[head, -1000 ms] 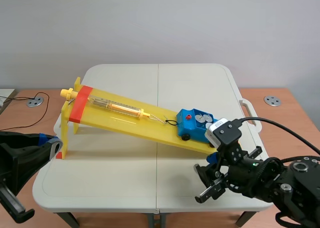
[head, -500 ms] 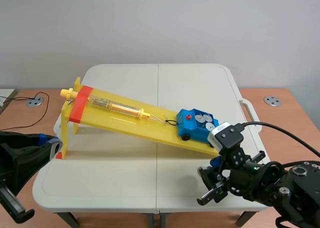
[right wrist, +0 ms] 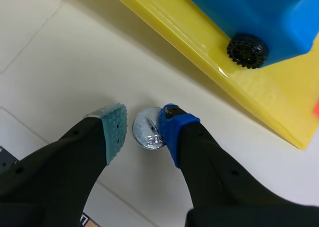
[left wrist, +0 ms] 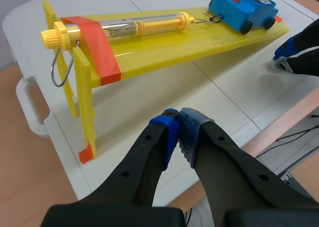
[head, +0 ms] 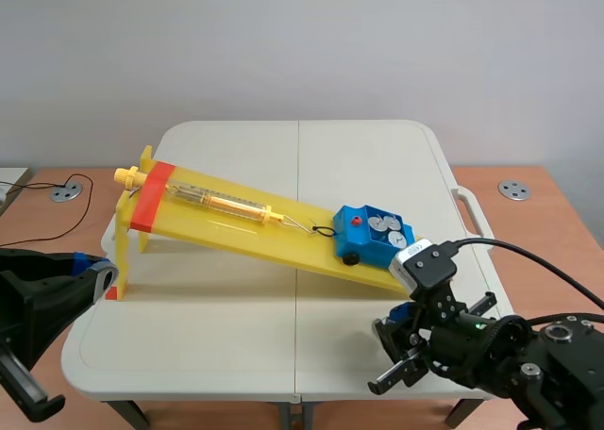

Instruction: Place the four metal weights on the blue cart on the ramp.

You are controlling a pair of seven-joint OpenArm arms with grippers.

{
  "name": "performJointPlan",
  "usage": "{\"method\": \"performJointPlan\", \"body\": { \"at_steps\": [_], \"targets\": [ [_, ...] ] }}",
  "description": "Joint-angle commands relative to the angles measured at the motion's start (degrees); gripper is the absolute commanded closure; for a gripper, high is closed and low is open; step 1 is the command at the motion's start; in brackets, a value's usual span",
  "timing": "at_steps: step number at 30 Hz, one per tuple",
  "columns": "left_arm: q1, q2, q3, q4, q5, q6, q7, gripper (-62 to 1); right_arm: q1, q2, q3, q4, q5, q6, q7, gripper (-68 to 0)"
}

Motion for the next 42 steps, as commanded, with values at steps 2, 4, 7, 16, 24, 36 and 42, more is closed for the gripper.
{"method": "performJointPlan", "body": {
  "at_steps": [2,4,7,16,24,36,42],
  "targets": [
    [-1.31,0.15,-0.87,3.93,-4.61,-2.49,-5.09,-3.6,3.85,0.96,-0.33,1.01,2.32,-0.02,4.31,-14.6],
    [-1.31,0.15,-0.87,3.93,-4.61,-2.49,-5.09,-3.6,3.82,1.03,-0.33,1.01,2.32,-0.09,3.52,-11.0],
    [-1.31,0.15,-0.87,3.93,-4.61,-2.49,-5.09,-3.6,3.82,1.11,-0.33,1.01,2.32,-1.92,2.25,-6.7],
    [-1.31,0.15,-0.87,3.93,-4.61,-2.49,-5.09,-3.6,3.82,2.36,-0.31,1.03,2.29,-3.17,0.04,-0.6],
    [-1.31,0.13,-0.87,3.93,-4.61,-2.49,-5.09,-3.6,0.55,7.19,1.99,7.19,9.35,0.48,0.0,-0.6],
    [-1.31,0.13,-0.87,3.93,-4.61,-2.49,-5.09,-3.6,-11.69,9.99,15.39,26.93,24.87,8.74,-5.84,-0.6],
    [-1.31,0.13,-0.87,3.93,-4.61,-2.49,-5.09,-3.6,-12.59,9.46,20.85,31.43,34.77,12.83,-7.72,-0.6]
  ]
}}
